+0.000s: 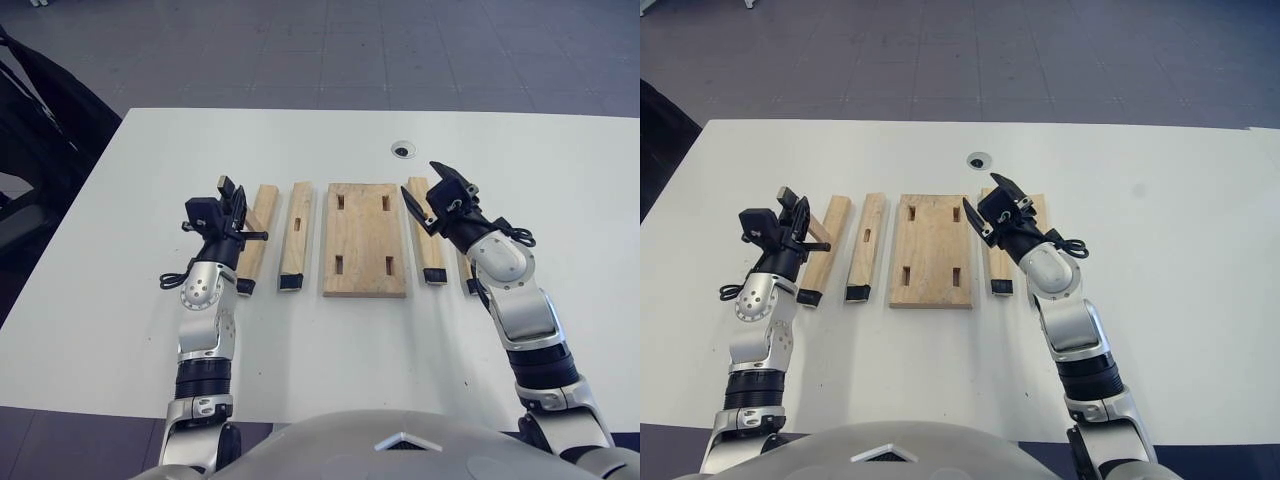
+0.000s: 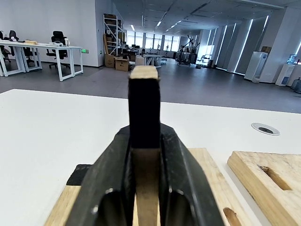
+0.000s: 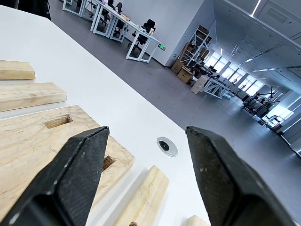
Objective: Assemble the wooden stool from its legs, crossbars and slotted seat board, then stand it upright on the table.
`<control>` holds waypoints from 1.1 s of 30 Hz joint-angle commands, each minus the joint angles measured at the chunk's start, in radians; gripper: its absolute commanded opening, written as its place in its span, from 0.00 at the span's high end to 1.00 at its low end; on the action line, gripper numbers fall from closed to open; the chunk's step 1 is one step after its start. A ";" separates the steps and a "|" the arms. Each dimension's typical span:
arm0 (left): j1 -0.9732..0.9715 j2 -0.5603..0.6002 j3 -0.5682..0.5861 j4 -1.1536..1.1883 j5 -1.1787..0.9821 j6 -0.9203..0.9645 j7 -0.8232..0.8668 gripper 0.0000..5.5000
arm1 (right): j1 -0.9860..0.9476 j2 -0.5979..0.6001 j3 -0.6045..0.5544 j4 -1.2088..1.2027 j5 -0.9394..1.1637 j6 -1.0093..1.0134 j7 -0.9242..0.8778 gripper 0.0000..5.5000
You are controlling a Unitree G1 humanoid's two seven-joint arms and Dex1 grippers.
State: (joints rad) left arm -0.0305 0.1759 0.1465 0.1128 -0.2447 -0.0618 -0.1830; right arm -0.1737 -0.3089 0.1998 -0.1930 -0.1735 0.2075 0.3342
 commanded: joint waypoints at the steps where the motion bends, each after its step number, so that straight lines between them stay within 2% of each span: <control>1: 0.041 -0.002 -0.005 0.065 0.037 0.014 0.004 0.92 | -0.001 -0.002 0.000 -0.008 -0.007 0.008 0.001 0.46; 7: -0.009 0.005 0.002 0.011 0.056 -0.009 0.025 0.92 | -0.004 0.000 -0.002 -0.007 -0.007 0.009 0.000 0.46; 8: -0.019 0.005 0.003 -0.004 0.055 0.000 0.029 0.85 | -0.003 0.000 -0.002 -0.008 -0.007 0.010 0.000 0.46; 14: -0.057 -0.011 0.006 -0.053 0.028 0.048 0.023 0.68 | -0.001 0.003 -0.001 -0.008 -0.007 0.010 -0.002 0.46; 18: -0.021 0.024 0.029 -0.169 0.021 0.087 0.018 0.57 | 0.003 0.004 0.001 -0.011 -0.007 0.011 -0.002 0.46; 23: -0.018 0.106 0.112 -0.340 -0.010 0.197 0.019 0.57 | 0.024 0.010 0.004 -0.018 -0.013 0.012 -0.013 0.46; 27: -0.098 0.141 0.127 -0.442 -0.103 0.345 0.007 0.57 | 0.038 0.020 0.014 -0.024 -0.023 0.013 -0.022 0.46; 30: -0.225 0.144 0.159 -0.409 -0.197 0.544 0.066 0.57 | 0.039 0.024 0.018 -0.023 -0.028 0.011 -0.025 0.46; 33: -0.334 0.158 0.166 -0.340 -0.212 0.636 0.095 0.57 | 0.035 0.026 0.020 -0.022 -0.030 0.011 -0.025 0.46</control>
State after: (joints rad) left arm -0.3131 0.3172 0.3095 -0.2662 -0.4545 0.5268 -0.1020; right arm -0.1369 -0.2841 0.2179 -0.2068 -0.1949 0.2078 0.3108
